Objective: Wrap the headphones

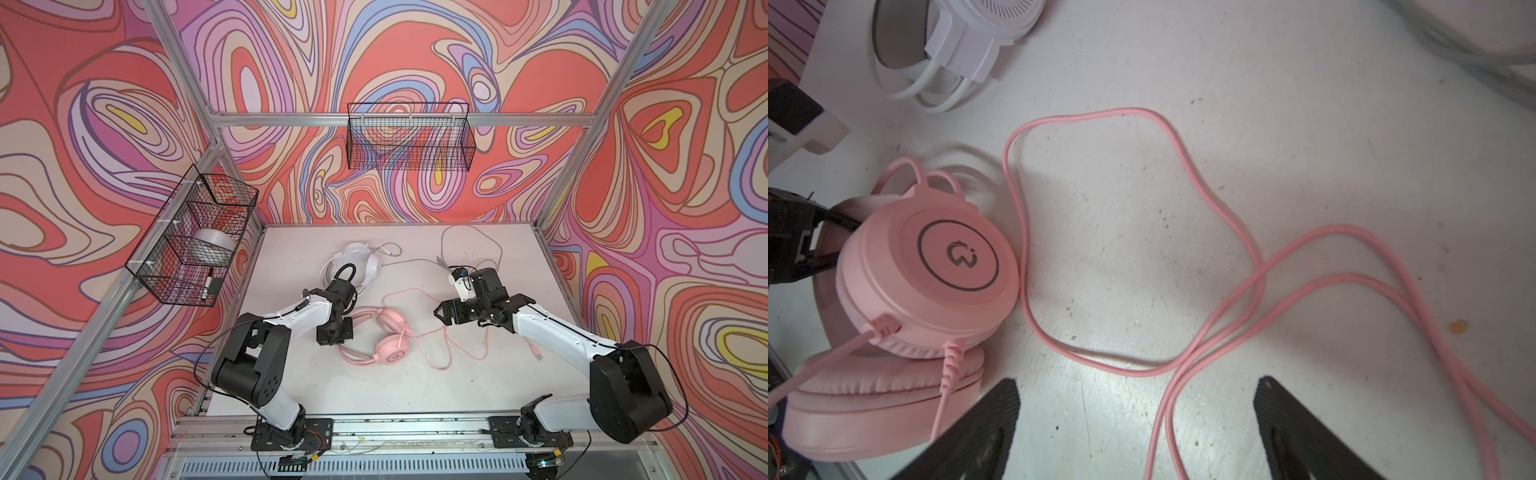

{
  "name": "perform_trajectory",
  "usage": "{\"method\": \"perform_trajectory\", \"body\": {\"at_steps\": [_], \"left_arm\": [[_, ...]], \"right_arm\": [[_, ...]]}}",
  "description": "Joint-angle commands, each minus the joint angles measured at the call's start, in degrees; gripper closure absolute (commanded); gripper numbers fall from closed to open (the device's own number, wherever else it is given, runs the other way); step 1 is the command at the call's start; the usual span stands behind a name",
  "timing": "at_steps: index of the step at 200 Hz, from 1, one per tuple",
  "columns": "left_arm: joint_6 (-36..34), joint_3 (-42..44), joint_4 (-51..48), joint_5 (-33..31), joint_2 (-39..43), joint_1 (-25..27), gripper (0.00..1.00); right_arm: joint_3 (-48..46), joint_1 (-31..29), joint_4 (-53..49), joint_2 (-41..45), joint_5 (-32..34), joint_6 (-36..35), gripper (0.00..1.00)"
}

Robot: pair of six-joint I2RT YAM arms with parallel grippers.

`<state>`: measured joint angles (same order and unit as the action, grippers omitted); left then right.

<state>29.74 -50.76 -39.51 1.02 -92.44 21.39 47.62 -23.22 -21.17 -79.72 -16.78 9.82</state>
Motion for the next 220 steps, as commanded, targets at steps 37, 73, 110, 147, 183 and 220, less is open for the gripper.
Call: {"method": "perform_trajectory", "body": {"at_steps": [37, 73, 110, 147, 183, 220], "left_arm": [[-5.1, -4.5, -5.9, 7.6, -1.1, 0.2, 1.00], [-8.3, -10.7, -11.2, 8.1, -1.7, 0.2, 1.00], [-8.4, -14.3, -13.9, 7.1, -2.0, 0.1, 1.00], [-8.0, -15.6, -14.5, 7.2, -2.5, -0.3, 1.00], [-7.1, -17.0, -14.3, 8.5, -2.5, -1.1, 1.00], [-5.7, -19.1, -15.6, 9.1, -0.7, -3.2, 1.00]], "right_arm": [[-4.0, -4.3, 2.5, 1.7, -5.0, 2.1, 0.10], [-5.7, -7.4, 4.0, 4.6, -5.3, 2.4, 0.12], [-7.9, -10.4, 5.0, 6.4, -4.7, 4.6, 0.15], [-9.9, -13.7, 7.0, 7.4, -3.0, 7.2, 0.20], [-11.7, -15.6, 10.8, 5.4, -1.7, 9.6, 0.27], [-12.7, -15.8, 13.6, 2.2, -1.9, 9.8, 0.31]]}}
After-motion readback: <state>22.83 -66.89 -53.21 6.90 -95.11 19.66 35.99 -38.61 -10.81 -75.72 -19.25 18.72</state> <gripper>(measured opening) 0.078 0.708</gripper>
